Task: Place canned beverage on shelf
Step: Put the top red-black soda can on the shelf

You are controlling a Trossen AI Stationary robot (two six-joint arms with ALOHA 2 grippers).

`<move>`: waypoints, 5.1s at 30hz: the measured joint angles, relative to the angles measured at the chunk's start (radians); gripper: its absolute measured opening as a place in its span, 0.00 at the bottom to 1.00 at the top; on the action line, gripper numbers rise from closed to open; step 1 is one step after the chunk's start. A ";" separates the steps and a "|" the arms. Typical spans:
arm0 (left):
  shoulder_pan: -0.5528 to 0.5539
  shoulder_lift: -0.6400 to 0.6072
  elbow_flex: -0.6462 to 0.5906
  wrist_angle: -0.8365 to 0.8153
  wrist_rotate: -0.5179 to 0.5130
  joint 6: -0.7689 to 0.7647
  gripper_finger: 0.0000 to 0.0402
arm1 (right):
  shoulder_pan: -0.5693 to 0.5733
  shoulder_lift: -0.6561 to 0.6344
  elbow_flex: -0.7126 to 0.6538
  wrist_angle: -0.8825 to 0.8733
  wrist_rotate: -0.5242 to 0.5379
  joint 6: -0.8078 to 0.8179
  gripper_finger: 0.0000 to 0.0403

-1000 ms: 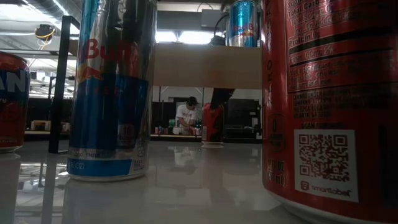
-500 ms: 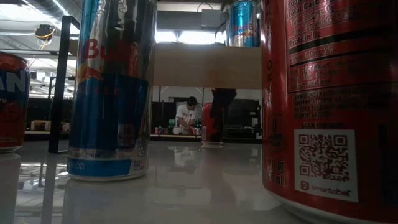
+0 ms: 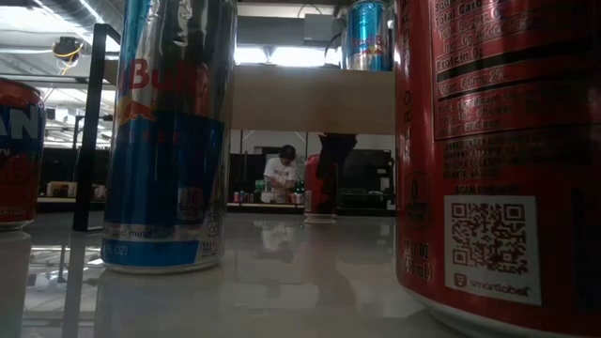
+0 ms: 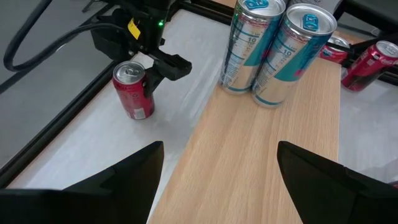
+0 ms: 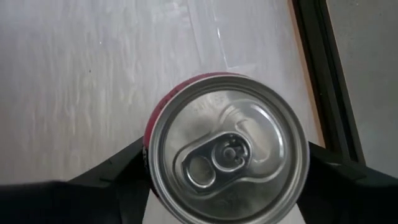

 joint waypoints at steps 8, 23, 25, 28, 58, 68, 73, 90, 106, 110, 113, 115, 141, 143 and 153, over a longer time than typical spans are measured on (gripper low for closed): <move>0.000 0.000 0.000 0.000 0.000 0.000 0.76 | 0.000 -0.001 0.000 -0.001 0.000 0.000 0.72; 0.000 0.000 0.000 0.000 0.000 0.000 0.76 | 0.000 0.001 0.240 -0.236 0.001 0.051 0.71; 0.000 0.000 0.000 0.000 0.000 0.000 0.76 | 0.000 0.001 0.299 -0.273 0.001 0.075 0.72; 0.000 0.000 0.000 0.000 -0.001 0.000 0.76 | 0.000 0.001 0.393 -0.357 0.001 0.105 0.72; -0.094 0.000 -0.029 -0.081 0.064 0.071 0.76 | 0.436 -0.060 0.676 -0.465 -0.034 0.447 0.72; -0.204 0.000 -0.109 -0.064 0.060 0.017 0.76 | 0.560 -0.058 0.650 -0.519 0.085 0.496 0.72; -0.254 0.000 -0.131 -0.036 0.019 -0.017 0.76 | 0.598 -0.056 0.603 -0.519 0.089 0.530 0.72; -0.355 0.000 -0.156 0.042 -0.035 -0.031 0.76 | 0.614 -0.056 0.498 -0.512 0.139 0.550 0.72; -0.369 0.000 -0.156 0.059 -0.040 -0.031 0.76 | 0.614 -0.056 0.496 -0.505 0.123 0.550 0.80; -0.369 0.000 -0.156 0.059 -0.040 -0.030 0.76 | 0.614 -0.056 0.495 -0.506 0.117 0.551 0.91; -0.369 0.000 -0.156 0.059 -0.040 -0.030 0.76 | 0.615 -0.056 0.495 -0.505 0.117 0.550 0.97; -0.369 0.000 -0.156 0.060 -0.040 -0.030 0.76 | 0.615 -0.056 0.495 -0.503 0.117 0.550 0.98; -0.369 0.000 -0.156 0.084 -0.061 -0.030 0.76 | 0.615 -0.185 0.496 -0.505 0.198 0.549 0.96; -0.369 0.000 -0.156 0.084 -0.061 -0.033 0.76 | 0.615 -0.203 0.496 -0.508 0.216 0.549 0.96; -0.369 0.004 -0.156 0.089 -0.068 -0.063 0.76 | 0.748 -0.279 0.497 -0.621 0.350 0.575 0.96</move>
